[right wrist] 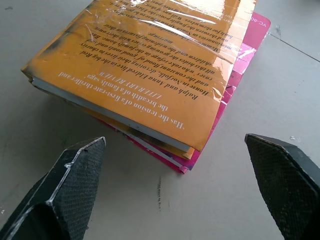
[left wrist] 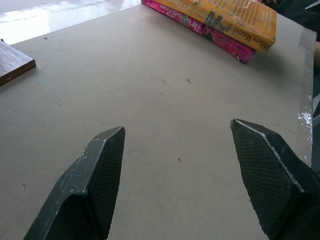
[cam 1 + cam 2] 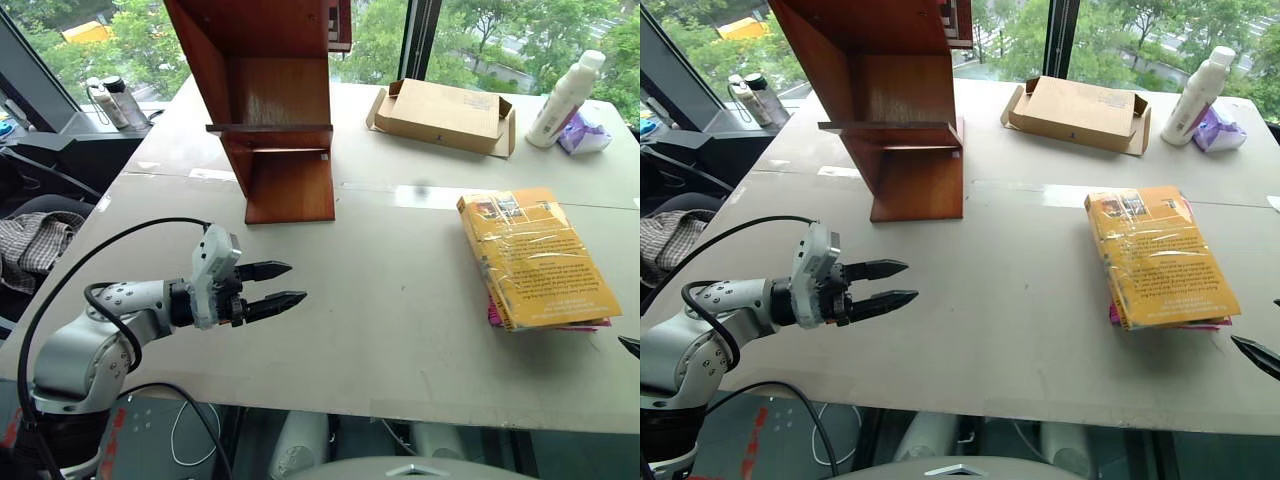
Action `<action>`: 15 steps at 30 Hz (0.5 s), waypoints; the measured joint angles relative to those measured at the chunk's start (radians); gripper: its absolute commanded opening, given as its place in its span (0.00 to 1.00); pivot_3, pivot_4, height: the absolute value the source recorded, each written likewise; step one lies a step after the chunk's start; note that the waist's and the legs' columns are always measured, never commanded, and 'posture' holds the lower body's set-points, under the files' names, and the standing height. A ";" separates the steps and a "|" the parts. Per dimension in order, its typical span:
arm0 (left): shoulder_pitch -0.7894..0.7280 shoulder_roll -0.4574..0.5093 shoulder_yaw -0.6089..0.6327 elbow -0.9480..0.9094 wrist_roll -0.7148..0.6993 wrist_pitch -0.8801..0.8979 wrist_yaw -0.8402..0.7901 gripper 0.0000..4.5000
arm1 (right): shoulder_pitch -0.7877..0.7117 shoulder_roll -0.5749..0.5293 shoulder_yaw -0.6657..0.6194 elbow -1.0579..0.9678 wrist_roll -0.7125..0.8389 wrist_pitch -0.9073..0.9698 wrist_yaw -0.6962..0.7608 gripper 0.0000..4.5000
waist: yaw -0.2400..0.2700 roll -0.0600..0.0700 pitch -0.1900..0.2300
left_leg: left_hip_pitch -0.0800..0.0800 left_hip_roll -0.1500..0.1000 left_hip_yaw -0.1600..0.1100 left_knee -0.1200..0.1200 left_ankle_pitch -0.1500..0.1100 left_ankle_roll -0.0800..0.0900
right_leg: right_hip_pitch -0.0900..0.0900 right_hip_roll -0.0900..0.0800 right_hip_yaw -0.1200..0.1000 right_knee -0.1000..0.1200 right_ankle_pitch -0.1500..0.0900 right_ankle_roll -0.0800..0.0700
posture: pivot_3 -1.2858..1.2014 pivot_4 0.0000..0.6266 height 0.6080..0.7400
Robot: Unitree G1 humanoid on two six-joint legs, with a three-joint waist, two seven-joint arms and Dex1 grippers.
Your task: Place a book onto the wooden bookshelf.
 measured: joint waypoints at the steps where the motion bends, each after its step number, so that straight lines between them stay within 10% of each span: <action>1: 0.000 0.000 0.000 0.000 0.000 0.000 0.000 0.77 | 0.000 0.000 0.000 0.000 0.000 0.000 0.000 0.98 | 0.000 0.000 0.000 | 0.000 0.000 0.000 0.000 0.000 0.000 | 0.000 0.000 0.000 0.000 0.000 0.000 | 0.52 0.24 1.00; 12: -0.267 -0.132 -0.140 0.023 -0.003 -0.035 0.028 0.77 | -0.322 -0.156 -0.008 -0.253 0.253 0.492 -0.362 0.98 | -0.008 0.000 0.000 | 0.000 0.000 0.001 0.000 0.000 0.000 | 0.000 0.002 0.001 0.001 0.000 0.000 | 0.52 0.24 1.00; 15: -0.307 -0.147 -0.157 0.004 -0.024 -0.037 0.014 0.77 | -0.440 -0.256 0.065 -0.275 0.284 0.620 -0.470 0.72 | -0.001 0.000 0.000 | 0.000 0.000 0.001 0.000 0.000 0.000 | 0.000 0.006 0.001 0.001 0.000 0.000 | 0.52 0.24 1.00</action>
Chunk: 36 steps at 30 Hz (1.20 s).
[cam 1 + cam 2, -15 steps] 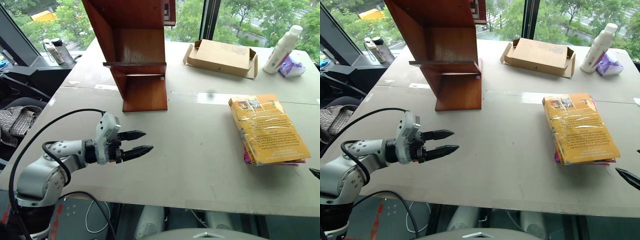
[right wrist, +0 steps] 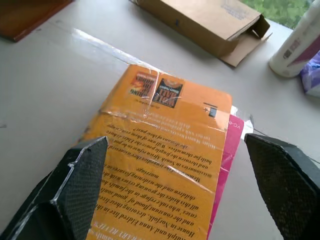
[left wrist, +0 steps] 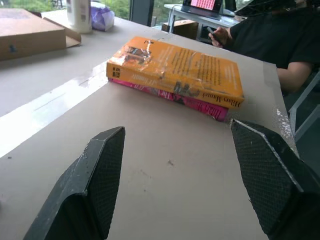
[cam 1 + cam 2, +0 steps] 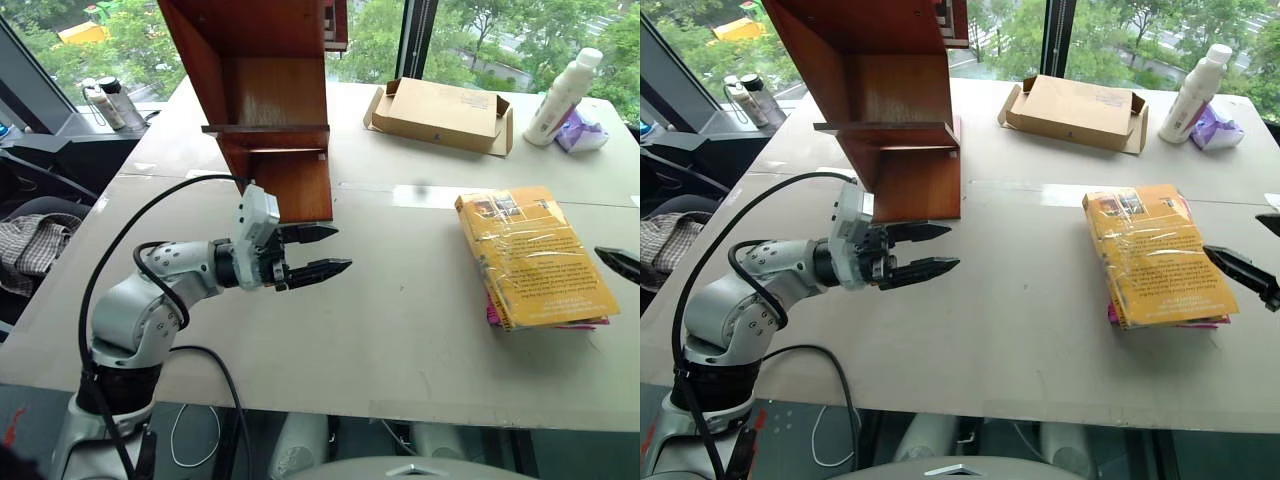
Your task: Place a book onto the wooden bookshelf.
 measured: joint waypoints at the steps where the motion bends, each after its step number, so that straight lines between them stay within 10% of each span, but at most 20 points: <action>1: -0.015 -0.008 -0.007 -0.005 -0.012 0.000 -0.006 0.77 | -0.055 -0.024 0.064 0.002 -0.011 0.036 -0.050 0.62 | 0.002 0.000 0.000 | 0.000 0.000 0.000 0.000 0.000 0.000 | 0.000 0.000 0.000 0.000 0.000 0.000 | 0.52 0.24 1.00; 7: -0.082 -0.051 -0.062 -0.023 -0.025 -0.001 -0.013 0.77 | -0.344 -0.099 0.480 0.146 -0.208 0.082 -0.255 0.04 | 0.001 -0.001 0.000 | -0.001 -0.001 0.003 0.001 0.000 0.001 | -0.001 0.000 0.002 -0.001 0.000 0.000 | 0.52 0.24 1.00; 18: -0.085 -0.088 -0.128 -0.029 -0.004 -0.025 -0.002 0.77 | -0.564 -0.152 0.999 0.513 -0.600 -0.095 -0.104 0.04 | 0.000 -0.001 0.000 | -0.002 -0.001 0.004 0.001 0.000 0.001 | -0.003 0.002 0.003 0.000 0.000 0.002 | 0.52 0.24 1.00; 36: -0.059 -0.073 -0.131 -0.041 0.017 -0.048 0.005 0.77 | -0.634 0.081 1.012 0.496 -0.591 0.044 0.077 0.04 | -0.026 -0.001 0.000 | -0.001 0.000 0.004 0.001 0.000 0.001 | -0.002 0.003 0.004 0.001 0.002 0.005 | 0.52 0.24 1.00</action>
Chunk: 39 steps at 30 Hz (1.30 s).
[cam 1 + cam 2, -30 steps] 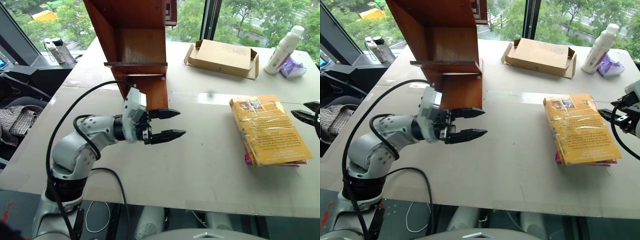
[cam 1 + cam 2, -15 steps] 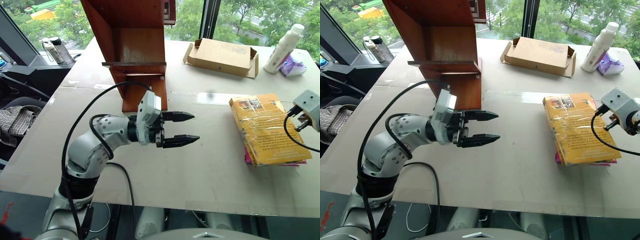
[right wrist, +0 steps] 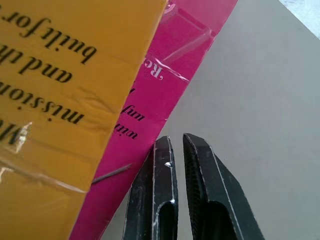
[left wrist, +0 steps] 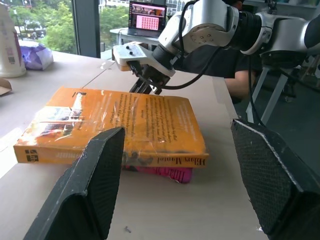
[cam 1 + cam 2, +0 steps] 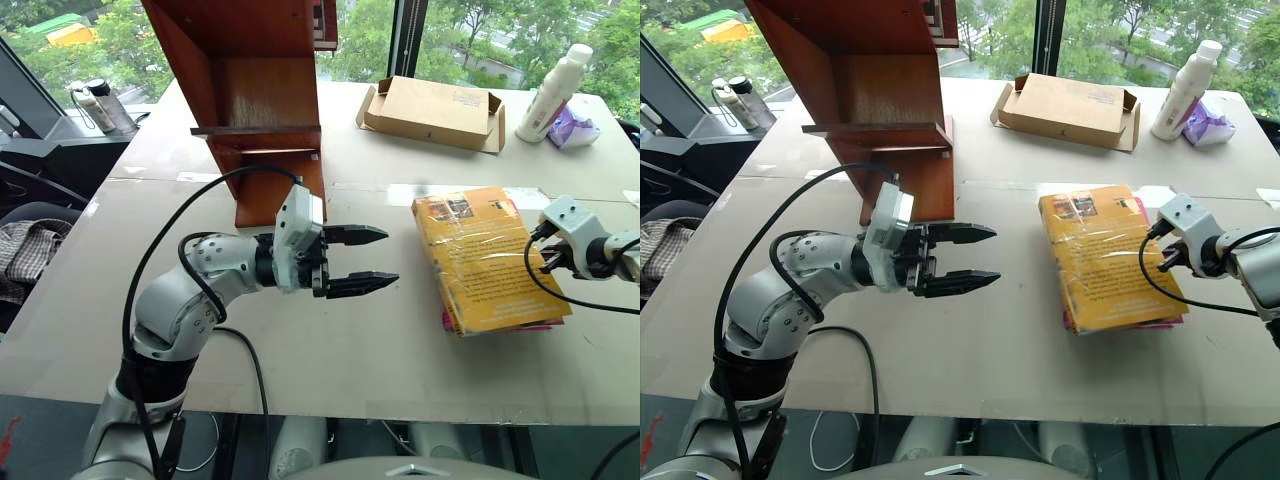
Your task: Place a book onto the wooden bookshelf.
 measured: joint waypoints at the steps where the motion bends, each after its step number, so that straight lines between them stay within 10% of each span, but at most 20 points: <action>1: 0.004 0.005 0.002 0.004 0.001 -0.001 -0.001 0.77 | 0.000 0.009 0.000 -0.021 0.000 0.016 -0.005 0.04 | 0.000 0.000 0.000 | 0.000 0.000 0.000 0.000 0.000 0.000 | 0.000 0.000 0.000 0.000 0.000 0.000 | 0.52 0.24 1.00; 17: 0.166 0.136 0.095 0.055 0.035 -0.048 -0.065 0.77 | 0.189 -0.073 -0.308 -0.270 0.037 0.075 -0.038 0.04 | 0.006 0.000 0.000 | 0.000 0.000 0.000 0.000 0.000 0.000 | 0.000 -0.001 -0.001 0.000 -0.002 -0.004 | 0.52 0.24 1.00; 39: 0.173 0.131 0.097 0.057 0.034 -0.029 -0.048 0.77 | 0.223 0.041 -0.330 -0.409 0.123 0.124 -0.091 0.04 | 0.002 0.000 0.000 | 0.000 0.000 0.000 0.000 0.000 0.000 | 0.000 -0.001 -0.001 0.000 -0.002 -0.003 | 0.52 0.24 1.00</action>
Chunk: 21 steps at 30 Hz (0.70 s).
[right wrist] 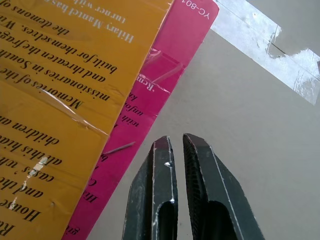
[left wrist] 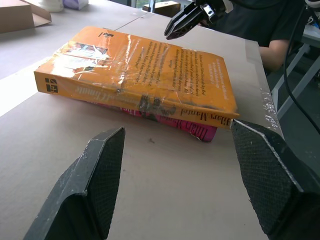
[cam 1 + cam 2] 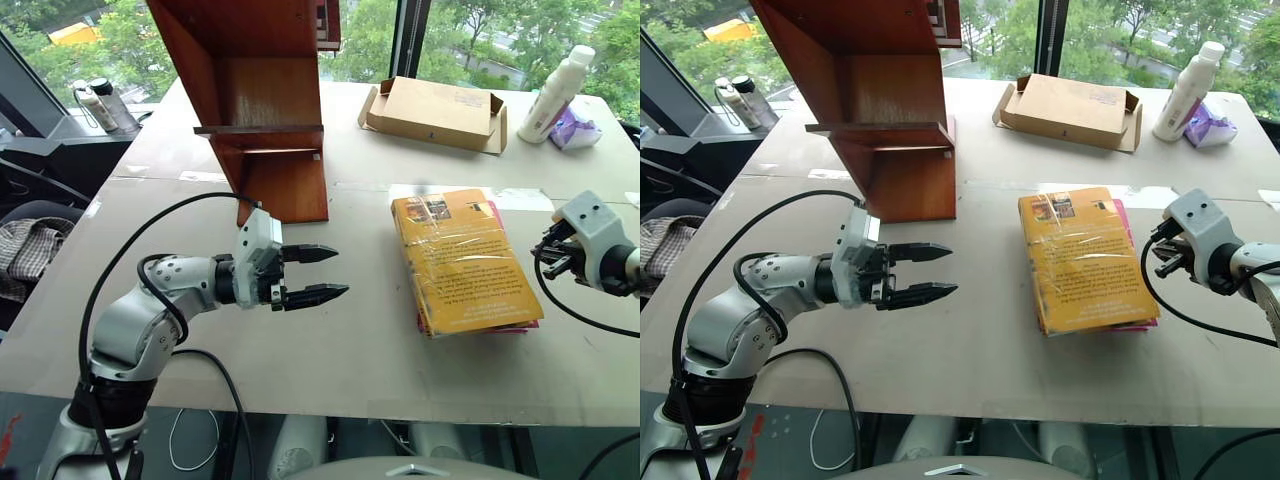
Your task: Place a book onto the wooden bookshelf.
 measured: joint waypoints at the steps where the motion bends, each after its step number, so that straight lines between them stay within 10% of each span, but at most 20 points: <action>1: 0.012 0.001 0.001 -0.005 0.000 0.006 0.003 0.77 | -0.008 0.004 0.011 -0.008 0.005 0.000 0.000 0.04 | -0.002 0.000 0.000 | 0.000 0.000 0.000 0.000 0.000 0.000 | 0.000 0.000 0.000 0.000 0.000 0.000 | 0.52 0.24 1.00; 16: 0.027 -0.017 0.002 -0.035 -0.017 0.061 0.052 0.77 | -0.029 0.066 0.098 -0.053 0.030 0.013 -0.035 0.04 | 0.002 0.000 0.000 | 0.000 0.000 0.000 0.000 0.000 0.000 | 0.000 0.000 0.000 0.000 0.000 0.000 | 0.52 0.24 1.00; 21: 0.009 -0.051 0.005 -0.029 -0.104 0.230 0.154 0.77 | 0.154 0.069 -0.142 -0.064 0.046 -0.217 0.049 0.04 | 0.018 0.000 0.000 | -0.001 0.000 -0.001 0.000 0.000 0.000 | 0.000 0.000 -0.001 0.000 0.002 0.004 | 0.52 0.24 1.00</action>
